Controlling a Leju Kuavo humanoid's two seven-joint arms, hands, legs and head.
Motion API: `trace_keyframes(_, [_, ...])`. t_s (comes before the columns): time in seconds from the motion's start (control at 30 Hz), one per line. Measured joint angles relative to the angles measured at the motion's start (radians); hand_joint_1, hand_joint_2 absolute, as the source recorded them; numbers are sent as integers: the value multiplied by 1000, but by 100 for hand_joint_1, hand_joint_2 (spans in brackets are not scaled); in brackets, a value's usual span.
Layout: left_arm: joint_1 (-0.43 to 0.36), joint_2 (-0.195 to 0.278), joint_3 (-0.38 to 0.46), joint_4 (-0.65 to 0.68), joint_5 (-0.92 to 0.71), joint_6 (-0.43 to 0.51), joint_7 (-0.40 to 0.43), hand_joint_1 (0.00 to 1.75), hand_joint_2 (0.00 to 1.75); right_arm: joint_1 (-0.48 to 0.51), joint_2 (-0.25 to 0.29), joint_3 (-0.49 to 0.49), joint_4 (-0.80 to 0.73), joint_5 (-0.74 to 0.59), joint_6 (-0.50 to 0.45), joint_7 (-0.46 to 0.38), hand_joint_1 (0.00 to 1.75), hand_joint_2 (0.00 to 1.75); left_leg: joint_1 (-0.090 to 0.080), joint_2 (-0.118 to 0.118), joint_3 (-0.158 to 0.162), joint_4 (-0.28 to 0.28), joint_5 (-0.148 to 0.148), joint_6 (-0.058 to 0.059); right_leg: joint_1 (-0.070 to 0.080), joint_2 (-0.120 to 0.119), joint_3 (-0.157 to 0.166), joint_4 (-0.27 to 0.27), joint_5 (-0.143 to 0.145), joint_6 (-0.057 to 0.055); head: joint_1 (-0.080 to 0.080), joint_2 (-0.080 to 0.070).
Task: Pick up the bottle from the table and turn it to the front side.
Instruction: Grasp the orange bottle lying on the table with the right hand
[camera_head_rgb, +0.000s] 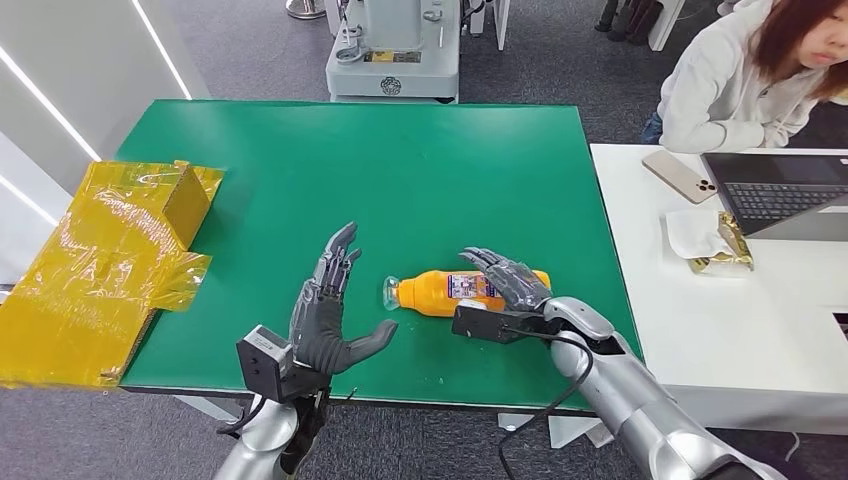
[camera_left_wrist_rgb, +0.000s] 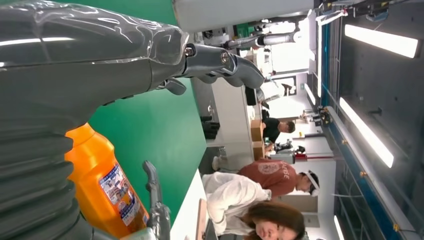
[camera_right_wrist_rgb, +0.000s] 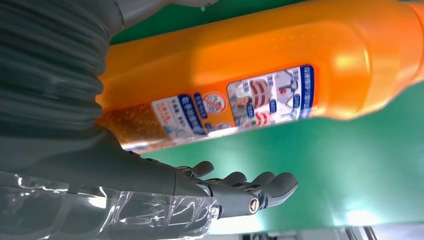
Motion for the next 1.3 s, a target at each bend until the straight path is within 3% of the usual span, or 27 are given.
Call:
trace_keyframes(0.2, [-4, 0, 0, 4, 33, -24, 6, 0, 175, -24, 13, 11, 75, -1, -8, 10, 0, 175, 0, 0, 0, 0, 0, 0, 0, 0, 0, 0, 0, 0, 0, 0])
trace_keyframes(1.1, [-7, 0, 9, 61, 190, -115, 27, 0, 175, -77, 10, 59, 150, 74, 24, 87, 0, 175, 0, 1, 4, 0, 0, 0, 0, 1, 4, -1, 0, 0, 0, 0])
trace_keyframes(1.13, [-7, 0, 10, 62, 190, -116, 27, 0, 175, -78, 10, 60, 152, 74, 24, 87, 29, 175, 0, 1, 4, 0, 0, 0, 0, 1, 4, -1, 0, 0, 0, 0])
trace_keyframes(1.23, [-7, 0, 11, 63, 191, -117, 27, 0, 175, -81, 10, 62, 155, 76, 24, 88, 142, 175, 0, 1, 4, 0, 0, 0, 0, 1, 4, -1, 0, 0, 0, 0])
trace_keyframes(1.27, [-7, 0, 12, 63, 196, -121, 29, 0, 175, -82, 10, 63, 156, 77, 26, 89, 149, 175, 0, 1, 4, 0, 0, 0, 0, 1, 4, -1, 0, 0, 0, 0])
trace_keyframes(1.3, [-7, 0, 13, 63, 206, -128, 34, 0, 175, -85, 10, 65, 158, 77, 31, 91, 145, 175, 0, 1, 4, 0, 0, 0, 0, 1, 4, 0, 0, 0, 0, 0])
